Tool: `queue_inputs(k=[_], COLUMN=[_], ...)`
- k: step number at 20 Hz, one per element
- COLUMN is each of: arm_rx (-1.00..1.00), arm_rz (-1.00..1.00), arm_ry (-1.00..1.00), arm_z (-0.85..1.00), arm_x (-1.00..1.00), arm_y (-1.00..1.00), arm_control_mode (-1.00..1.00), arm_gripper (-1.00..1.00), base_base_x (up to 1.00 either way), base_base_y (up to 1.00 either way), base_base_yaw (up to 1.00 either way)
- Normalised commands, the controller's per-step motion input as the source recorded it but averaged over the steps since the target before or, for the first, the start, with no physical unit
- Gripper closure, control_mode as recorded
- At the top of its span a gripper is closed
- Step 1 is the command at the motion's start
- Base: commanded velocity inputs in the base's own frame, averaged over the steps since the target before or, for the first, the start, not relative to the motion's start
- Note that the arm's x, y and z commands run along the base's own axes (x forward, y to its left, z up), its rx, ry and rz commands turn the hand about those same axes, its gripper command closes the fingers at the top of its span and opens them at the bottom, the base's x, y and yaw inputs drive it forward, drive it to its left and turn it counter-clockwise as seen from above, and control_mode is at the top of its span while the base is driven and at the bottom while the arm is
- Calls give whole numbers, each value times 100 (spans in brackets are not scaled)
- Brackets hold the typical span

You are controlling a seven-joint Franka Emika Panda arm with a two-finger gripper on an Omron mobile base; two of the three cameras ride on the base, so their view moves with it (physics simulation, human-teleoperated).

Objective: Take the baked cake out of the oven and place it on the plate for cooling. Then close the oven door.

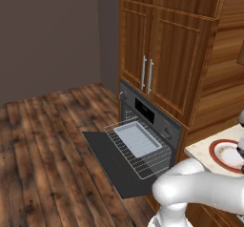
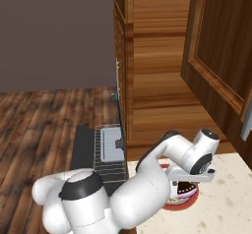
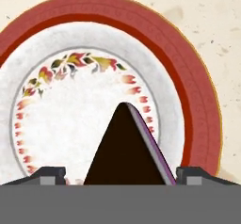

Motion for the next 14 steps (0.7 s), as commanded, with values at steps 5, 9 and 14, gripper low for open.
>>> queue_inputs(k=[5,9,14], arm_rx=[0,0,0], arm_rz=[0,0,0], arm_ry=[0,-2,-1], arm_z=[42,48,40], arm_x=[-33,-2,0], arm_y=[36,50,50], arm_control_mode=[-100,-100,-100], arm_gripper=[-100,-100,-100], base_base_x=[0,0,0], base_base_y=[0,0,0], base_base_yaw=[0,0,0])
